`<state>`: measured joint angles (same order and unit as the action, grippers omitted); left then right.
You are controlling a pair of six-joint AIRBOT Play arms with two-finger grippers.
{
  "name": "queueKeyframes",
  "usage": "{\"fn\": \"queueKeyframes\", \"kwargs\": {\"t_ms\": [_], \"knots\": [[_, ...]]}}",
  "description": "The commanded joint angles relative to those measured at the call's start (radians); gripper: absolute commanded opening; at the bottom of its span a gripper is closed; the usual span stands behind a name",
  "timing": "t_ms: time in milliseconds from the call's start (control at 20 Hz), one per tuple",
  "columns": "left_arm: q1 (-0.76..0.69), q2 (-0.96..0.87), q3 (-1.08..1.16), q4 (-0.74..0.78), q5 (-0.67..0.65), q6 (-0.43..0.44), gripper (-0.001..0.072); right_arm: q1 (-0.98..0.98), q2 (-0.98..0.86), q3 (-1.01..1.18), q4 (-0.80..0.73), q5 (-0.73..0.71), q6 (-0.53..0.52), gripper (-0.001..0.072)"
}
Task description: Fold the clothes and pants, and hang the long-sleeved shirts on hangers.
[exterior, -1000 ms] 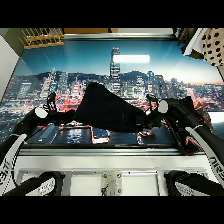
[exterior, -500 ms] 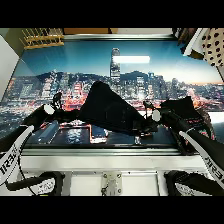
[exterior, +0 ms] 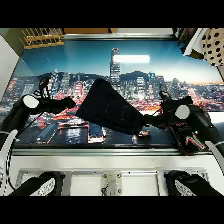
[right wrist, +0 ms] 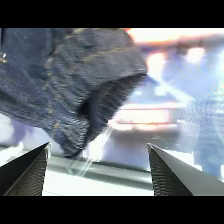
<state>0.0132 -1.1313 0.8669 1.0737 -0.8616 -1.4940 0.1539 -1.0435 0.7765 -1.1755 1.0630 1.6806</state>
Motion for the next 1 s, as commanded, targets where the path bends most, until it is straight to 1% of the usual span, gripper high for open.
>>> {"fn": "queueKeyframes", "kwargs": {"t_ms": [0,50,200,300,500,700,950], "knots": [[-0.047,0.107,-0.068,-0.003,-0.013,0.001,0.057,-0.081,0.03,-0.089,0.124,-0.064,-0.084,0.072],[-0.068,0.124,-0.097,-0.003,0.002,0.001,0.0569,-0.086,0.013,-0.128,0.196,-0.111,-0.116,0.072],[-0.119,0.15,-0.16,-0.003,0.036,-0.001,0.057,-0.085,-0.076,-0.204,0.394,-0.241,-0.263,0.072],[-0.137,0.155,-0.179,-0.003,0.042,-0.007,0.057,-0.085,-0.146,-0.206,0.455,-0.302,-0.299,0.072],[-0.138,0.155,-0.177,-0.002,0.043,-0.015,0.057,-0.08,-0.249,-0.206,0.619,-0.338,-0.443,0.072],[-0.138,0.155,-0.177,-0.003,0.043,-0.025,0.057,-0.042,-0.308,-0.206,0.766,-0.402,-0.512,0.072],[-0.138,0.155,-0.177,-0.003,0.043,-0.025,0.057,0.041,-0.346,-0.205,0.987,-0.454,-0.653,0.0713]]}}
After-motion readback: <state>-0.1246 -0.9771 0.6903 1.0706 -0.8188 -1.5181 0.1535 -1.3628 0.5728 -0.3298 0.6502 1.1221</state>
